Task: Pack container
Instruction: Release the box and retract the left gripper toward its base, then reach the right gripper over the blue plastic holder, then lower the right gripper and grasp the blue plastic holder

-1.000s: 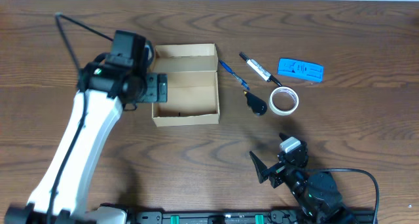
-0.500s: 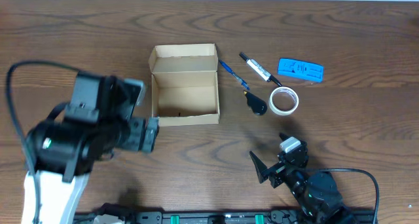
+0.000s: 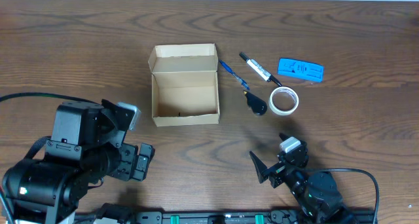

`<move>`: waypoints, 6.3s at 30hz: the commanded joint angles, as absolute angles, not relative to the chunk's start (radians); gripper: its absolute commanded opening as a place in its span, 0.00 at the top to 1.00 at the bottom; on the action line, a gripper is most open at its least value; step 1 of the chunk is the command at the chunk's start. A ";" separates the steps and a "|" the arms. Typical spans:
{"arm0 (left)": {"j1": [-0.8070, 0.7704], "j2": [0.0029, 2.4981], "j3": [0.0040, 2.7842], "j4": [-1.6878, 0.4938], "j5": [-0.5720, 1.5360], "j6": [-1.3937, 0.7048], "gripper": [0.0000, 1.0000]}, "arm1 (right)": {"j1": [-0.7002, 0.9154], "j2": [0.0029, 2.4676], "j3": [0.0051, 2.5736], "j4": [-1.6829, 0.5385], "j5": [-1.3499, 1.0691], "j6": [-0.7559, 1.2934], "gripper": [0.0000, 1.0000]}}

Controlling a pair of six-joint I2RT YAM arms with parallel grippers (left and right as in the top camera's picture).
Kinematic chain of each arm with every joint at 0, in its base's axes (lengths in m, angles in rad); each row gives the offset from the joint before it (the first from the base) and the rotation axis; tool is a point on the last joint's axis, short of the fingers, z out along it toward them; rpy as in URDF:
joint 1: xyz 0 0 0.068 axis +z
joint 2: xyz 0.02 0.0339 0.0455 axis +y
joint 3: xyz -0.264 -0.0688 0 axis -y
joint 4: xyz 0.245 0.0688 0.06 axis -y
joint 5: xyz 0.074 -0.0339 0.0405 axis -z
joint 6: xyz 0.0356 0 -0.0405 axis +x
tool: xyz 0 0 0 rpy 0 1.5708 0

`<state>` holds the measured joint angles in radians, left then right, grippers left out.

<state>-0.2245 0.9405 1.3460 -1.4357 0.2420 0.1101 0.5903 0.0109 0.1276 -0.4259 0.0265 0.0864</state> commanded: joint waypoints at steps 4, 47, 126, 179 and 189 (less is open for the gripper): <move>-0.223 0.940 1.363 -1.440 0.255 0.127 0.05 | 0.581 0.006 0.123 -0.425 0.033 0.073 0.01; -0.223 0.940 1.363 -1.440 0.255 0.127 0.05 | 0.378 0.690 0.627 -0.419 -0.055 0.052 0.01; -0.223 0.940 1.363 -1.440 0.255 0.127 0.05 | -0.146 2.251 1.773 -0.807 -0.183 -0.907 0.01; -0.223 0.940 1.363 -1.440 0.255 0.127 0.05 | -0.121 2.260 1.998 -1.144 -0.221 -1.105 0.01; -0.223 0.940 1.363 -1.440 0.255 0.127 0.05 | -0.121 2.322 1.997 -1.136 -0.184 -1.116 0.01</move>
